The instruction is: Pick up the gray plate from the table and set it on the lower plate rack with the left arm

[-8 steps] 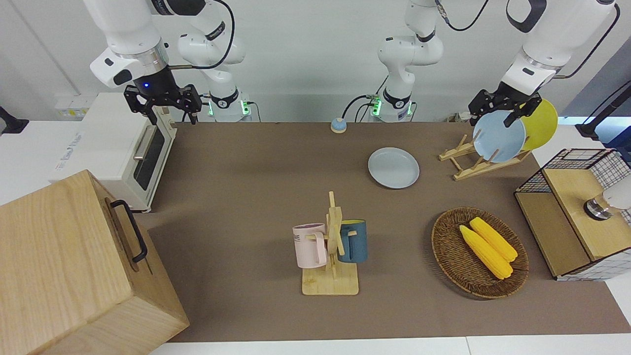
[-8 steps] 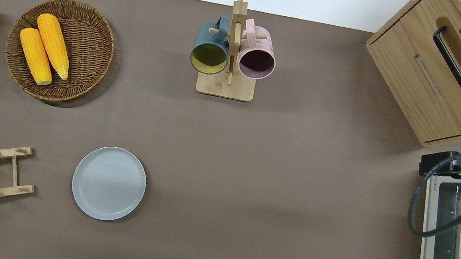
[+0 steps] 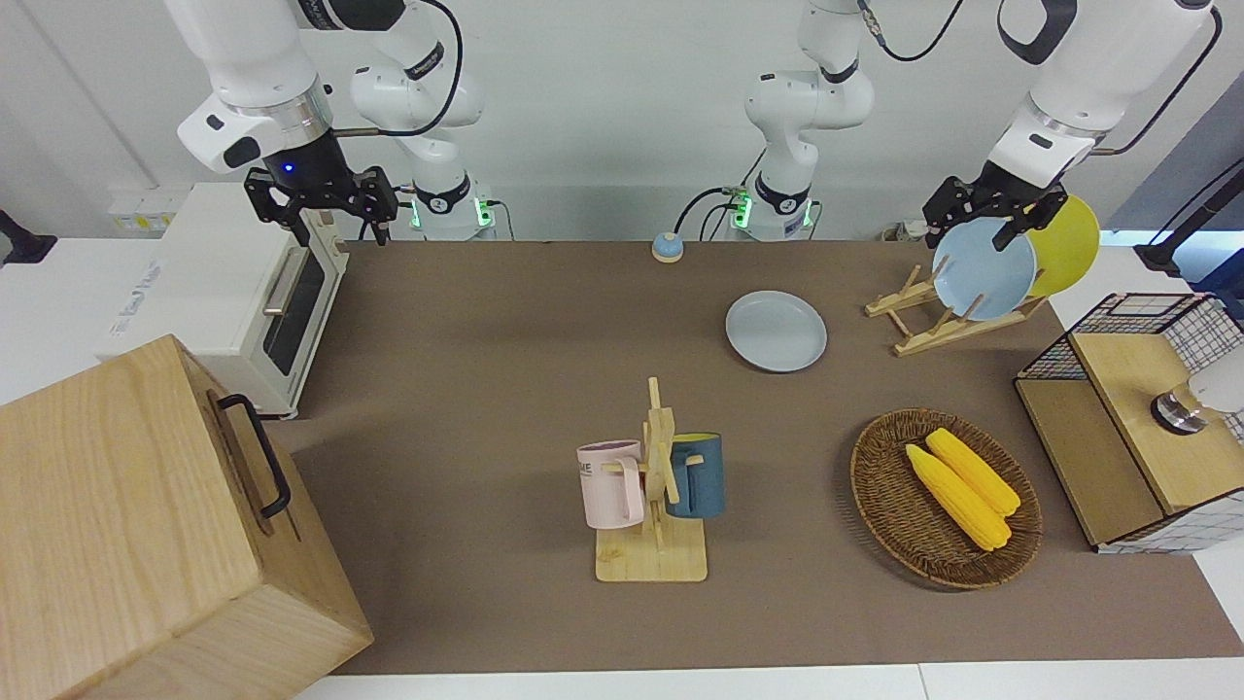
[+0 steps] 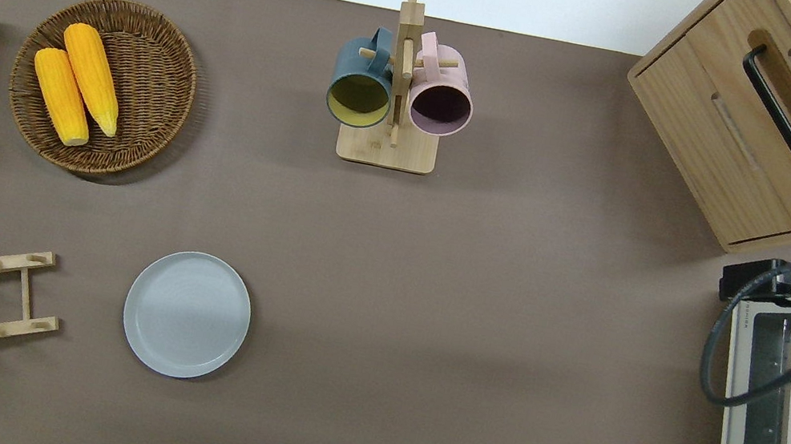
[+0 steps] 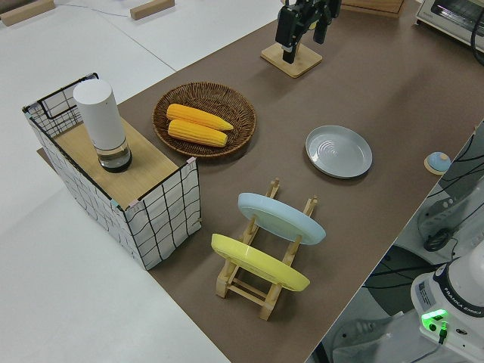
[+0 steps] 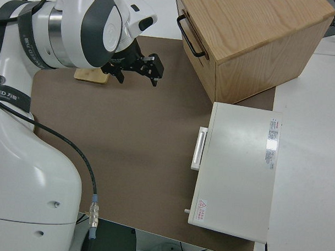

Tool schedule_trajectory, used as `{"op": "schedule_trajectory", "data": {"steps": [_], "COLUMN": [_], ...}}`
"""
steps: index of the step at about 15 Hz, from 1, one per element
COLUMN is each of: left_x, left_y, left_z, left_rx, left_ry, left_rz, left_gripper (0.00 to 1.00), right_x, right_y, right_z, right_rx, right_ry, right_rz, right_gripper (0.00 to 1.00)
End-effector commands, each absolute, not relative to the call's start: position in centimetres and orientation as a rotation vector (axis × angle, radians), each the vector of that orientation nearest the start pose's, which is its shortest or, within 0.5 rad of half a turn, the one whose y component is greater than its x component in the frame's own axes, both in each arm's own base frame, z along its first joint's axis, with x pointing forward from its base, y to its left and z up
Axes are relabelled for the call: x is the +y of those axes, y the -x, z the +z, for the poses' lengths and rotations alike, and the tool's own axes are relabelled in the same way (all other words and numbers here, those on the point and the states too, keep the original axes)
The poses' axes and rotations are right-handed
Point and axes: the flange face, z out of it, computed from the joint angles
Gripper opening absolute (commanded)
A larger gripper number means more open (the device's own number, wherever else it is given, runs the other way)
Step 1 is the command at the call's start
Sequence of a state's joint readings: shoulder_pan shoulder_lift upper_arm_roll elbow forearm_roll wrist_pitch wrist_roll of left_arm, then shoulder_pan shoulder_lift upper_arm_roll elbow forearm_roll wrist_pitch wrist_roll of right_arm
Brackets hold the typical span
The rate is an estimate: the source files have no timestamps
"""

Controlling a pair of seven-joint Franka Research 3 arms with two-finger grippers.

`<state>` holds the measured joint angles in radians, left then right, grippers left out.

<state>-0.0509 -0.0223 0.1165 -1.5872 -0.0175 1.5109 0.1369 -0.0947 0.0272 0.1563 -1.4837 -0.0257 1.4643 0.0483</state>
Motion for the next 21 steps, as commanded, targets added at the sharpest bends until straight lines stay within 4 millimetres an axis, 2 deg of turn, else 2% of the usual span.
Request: {"op": "schedule_trajectory", "data": {"steps": [1,9,12,16,17,20,21], "left_x": [2.4,2.8,2.1,-0.2,-1.4,-3.6,-3.7], "left_y": [-53.1,-52.2,-51.1,-50.2,-50.1,-49.6,-49.2], "left_z": [63.0,62.5,61.2,59.0,58.5,56.5,55.4], "left_rx": [0.13,0.092,0.07,0.089,0.078,0.046,0.038], "left_ry": [3.16,3.187,3.189,3.205,3.2,3.189,3.189], "left_rz": [0.092,0.144,0.184,0.211,0.218,0.205,0.198], "left_gripper": [1.0,1.0,1.0,1.0,1.0,1.0,1.0], "right_x": [3.1,3.1,3.1,3.1,3.1,3.1,3.1], "right_y": [-55.1,-55.1,-55.1,-55.1,-55.1,-55.1,-55.1], "right_z": [64.4,64.4,64.4,64.4,64.4,64.4,64.4], "right_rx": [-0.014,-0.014,-0.014,-0.014,-0.014,-0.014,-0.014], "right_ry": [3.162,3.162,3.162,3.162,3.162,3.162,3.162], "right_rz": [0.063,0.063,0.063,0.066,0.063,0.063,0.063], "right_gripper": [0.983,0.983,0.983,0.983,0.983,0.983,0.983]}}
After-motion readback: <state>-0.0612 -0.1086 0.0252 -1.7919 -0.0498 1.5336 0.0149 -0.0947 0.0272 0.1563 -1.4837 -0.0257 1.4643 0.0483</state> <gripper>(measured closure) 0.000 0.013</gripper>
